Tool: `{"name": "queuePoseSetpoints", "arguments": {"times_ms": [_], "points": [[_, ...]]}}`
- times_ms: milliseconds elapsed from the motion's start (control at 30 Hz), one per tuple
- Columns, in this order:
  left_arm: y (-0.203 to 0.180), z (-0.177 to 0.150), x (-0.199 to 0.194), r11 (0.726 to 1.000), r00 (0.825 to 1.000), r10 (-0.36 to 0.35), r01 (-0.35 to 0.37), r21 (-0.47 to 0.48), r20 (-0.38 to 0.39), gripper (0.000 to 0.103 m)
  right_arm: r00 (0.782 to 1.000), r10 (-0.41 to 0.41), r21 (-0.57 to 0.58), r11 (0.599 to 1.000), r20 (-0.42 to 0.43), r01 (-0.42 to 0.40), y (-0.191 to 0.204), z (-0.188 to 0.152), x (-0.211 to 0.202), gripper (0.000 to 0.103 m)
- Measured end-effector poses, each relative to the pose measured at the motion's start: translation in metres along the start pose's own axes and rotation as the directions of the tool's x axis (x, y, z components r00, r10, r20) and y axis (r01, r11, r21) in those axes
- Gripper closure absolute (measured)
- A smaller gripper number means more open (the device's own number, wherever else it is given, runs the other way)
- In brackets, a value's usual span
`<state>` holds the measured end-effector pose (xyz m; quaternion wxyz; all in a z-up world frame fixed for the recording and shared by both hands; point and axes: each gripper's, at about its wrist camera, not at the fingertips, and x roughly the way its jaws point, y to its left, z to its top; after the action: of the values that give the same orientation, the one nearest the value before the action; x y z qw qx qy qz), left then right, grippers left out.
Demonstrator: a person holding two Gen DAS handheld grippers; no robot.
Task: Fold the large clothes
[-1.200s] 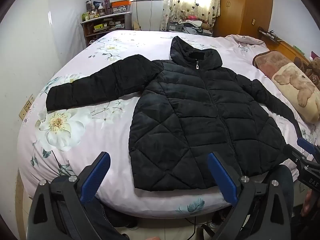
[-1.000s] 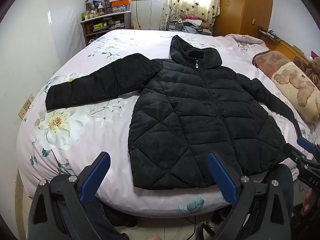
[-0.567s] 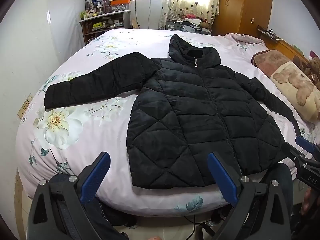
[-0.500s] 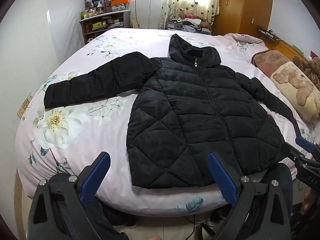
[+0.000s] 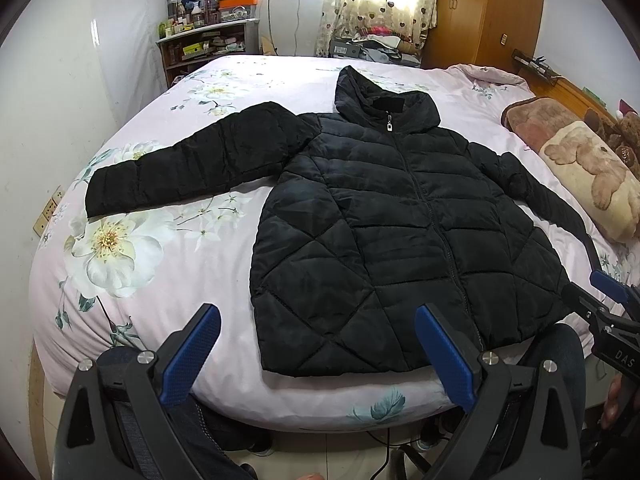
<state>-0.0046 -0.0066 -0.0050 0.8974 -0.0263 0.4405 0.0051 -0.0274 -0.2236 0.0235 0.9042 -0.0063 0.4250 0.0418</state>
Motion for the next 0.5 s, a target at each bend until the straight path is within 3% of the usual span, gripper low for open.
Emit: {"name": "queuePoseSetpoints", "arguments": {"times_ms": [500], "points": [[0.0013, 0.0004, 0.0043, 1.000, 1.000, -0.007, 0.007, 0.001, -0.010, 0.004, 1.000, -0.001, -0.004, 1.000, -0.004, 0.001, -0.0004, -0.0002, 0.0019, 0.018]]}}
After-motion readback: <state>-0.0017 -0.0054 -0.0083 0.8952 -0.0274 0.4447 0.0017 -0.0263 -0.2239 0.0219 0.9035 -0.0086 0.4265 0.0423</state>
